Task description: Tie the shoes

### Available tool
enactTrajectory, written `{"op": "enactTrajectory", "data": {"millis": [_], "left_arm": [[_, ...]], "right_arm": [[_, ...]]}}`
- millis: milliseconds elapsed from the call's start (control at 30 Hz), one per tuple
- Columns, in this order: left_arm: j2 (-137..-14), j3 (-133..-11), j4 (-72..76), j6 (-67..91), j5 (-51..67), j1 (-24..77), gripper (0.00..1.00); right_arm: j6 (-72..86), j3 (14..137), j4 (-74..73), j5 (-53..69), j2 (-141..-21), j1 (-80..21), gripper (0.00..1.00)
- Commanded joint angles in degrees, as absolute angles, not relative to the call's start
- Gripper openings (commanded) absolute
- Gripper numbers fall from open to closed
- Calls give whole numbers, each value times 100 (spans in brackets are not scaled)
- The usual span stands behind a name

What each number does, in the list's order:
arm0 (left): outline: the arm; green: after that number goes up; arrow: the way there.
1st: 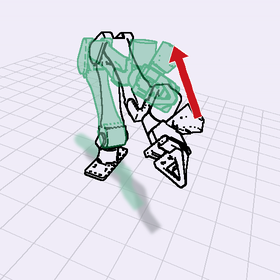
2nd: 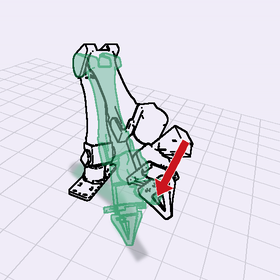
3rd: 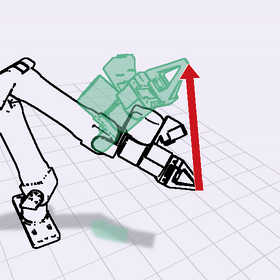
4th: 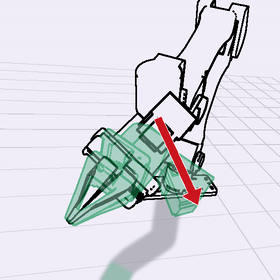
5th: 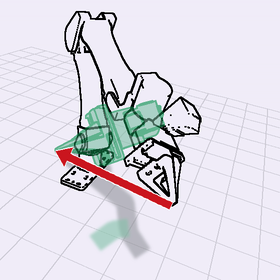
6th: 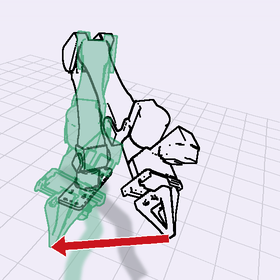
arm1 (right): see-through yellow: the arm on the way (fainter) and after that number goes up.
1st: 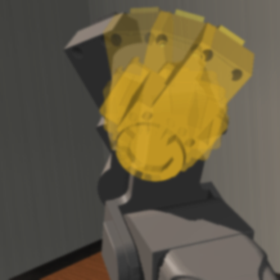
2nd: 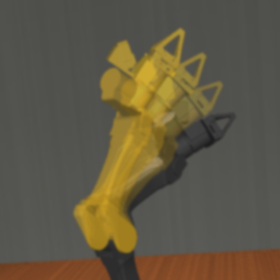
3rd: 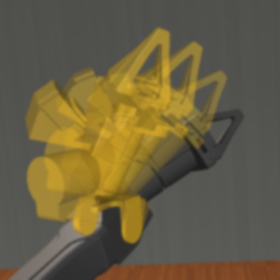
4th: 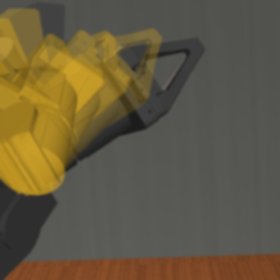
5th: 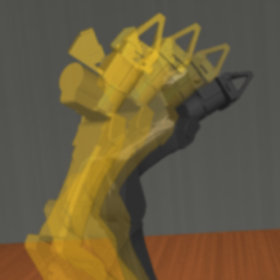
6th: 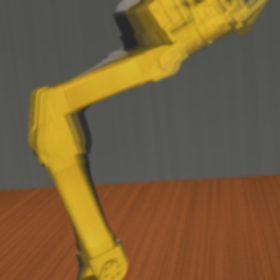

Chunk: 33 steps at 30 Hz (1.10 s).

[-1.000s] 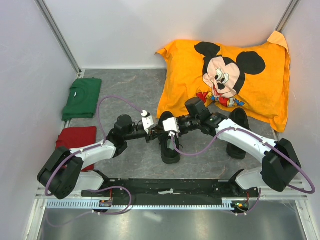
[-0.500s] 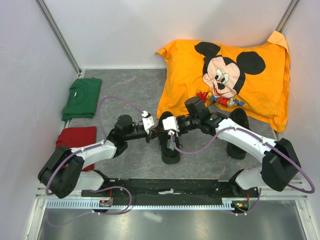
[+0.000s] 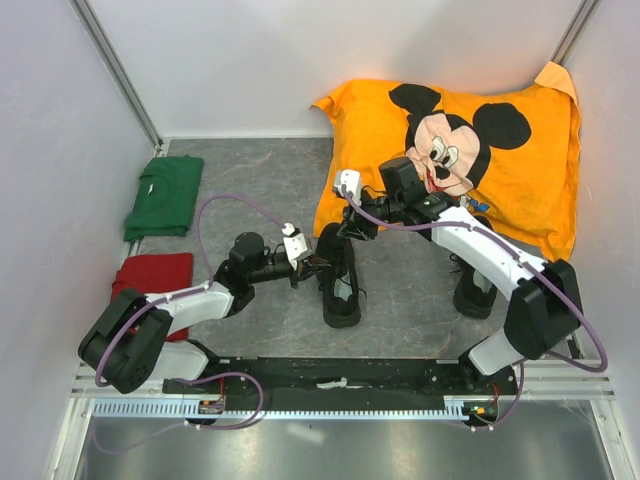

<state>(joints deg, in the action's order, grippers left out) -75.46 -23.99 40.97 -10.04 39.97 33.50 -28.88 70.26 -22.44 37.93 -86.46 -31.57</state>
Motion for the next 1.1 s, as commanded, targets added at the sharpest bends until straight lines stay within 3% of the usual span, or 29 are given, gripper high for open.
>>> {"op": "enactTrajectory", "data": {"millis": [0, 500, 1067], "left_arm": [[-7611, -2426, 4474, -914, 3938, 3331, 2], [-7813, -2496, 4649, -1362, 4280, 3331, 2], [-7901, -2522, 4711, -1476, 4333, 3331, 1]], "right_arm": [[-2039, 7522, -3030, 4183, -9122, -3199, 31], [-2056, 8595, -3936, 4166, -10151, -3199, 29], [-2812, 8833, -4913, 3947, -10476, -3445, 32]]}}
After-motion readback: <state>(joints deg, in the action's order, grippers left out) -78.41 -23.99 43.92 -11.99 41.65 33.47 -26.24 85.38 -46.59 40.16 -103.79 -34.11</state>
